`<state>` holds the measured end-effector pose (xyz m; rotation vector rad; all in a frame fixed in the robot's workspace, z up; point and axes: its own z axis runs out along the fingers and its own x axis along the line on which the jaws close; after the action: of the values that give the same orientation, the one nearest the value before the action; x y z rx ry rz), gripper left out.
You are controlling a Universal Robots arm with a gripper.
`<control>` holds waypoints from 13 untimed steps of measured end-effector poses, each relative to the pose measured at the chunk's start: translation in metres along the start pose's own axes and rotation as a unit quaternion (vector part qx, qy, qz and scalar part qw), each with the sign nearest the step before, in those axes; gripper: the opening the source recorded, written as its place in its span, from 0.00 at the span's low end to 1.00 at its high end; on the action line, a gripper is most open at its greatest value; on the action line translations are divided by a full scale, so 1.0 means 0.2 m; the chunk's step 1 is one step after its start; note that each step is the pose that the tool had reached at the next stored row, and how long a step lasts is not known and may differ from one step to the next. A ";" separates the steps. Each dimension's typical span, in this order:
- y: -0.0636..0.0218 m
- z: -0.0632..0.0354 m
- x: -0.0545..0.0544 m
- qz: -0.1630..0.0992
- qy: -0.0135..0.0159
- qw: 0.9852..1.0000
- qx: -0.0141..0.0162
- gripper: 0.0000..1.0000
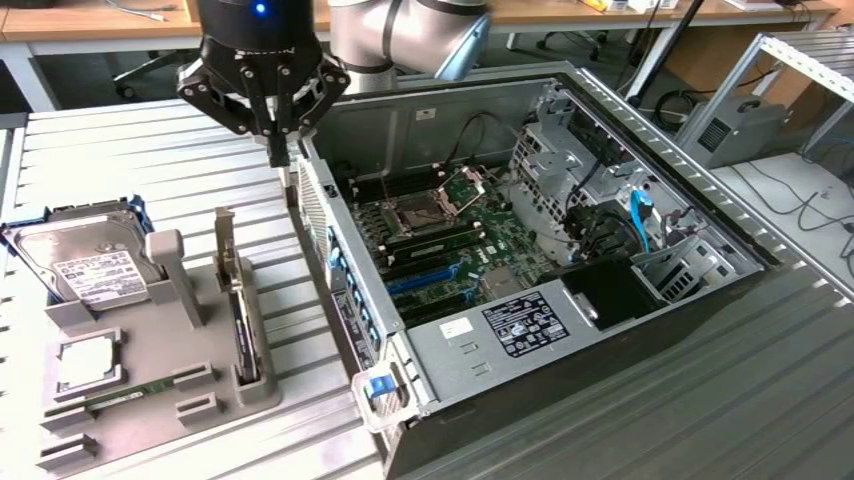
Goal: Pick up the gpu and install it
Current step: 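Reach for the gpu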
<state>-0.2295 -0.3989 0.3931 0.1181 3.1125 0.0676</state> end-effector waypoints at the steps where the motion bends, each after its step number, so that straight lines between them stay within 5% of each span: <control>1: -0.001 0.000 0.01 0.000 0.000 1.000 0.000 0.11; 13: -0.008 -0.002 0.15 0.000 0.000 1.000 0.000 0.11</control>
<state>-0.2595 -0.3983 0.3927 0.1179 3.1125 0.0675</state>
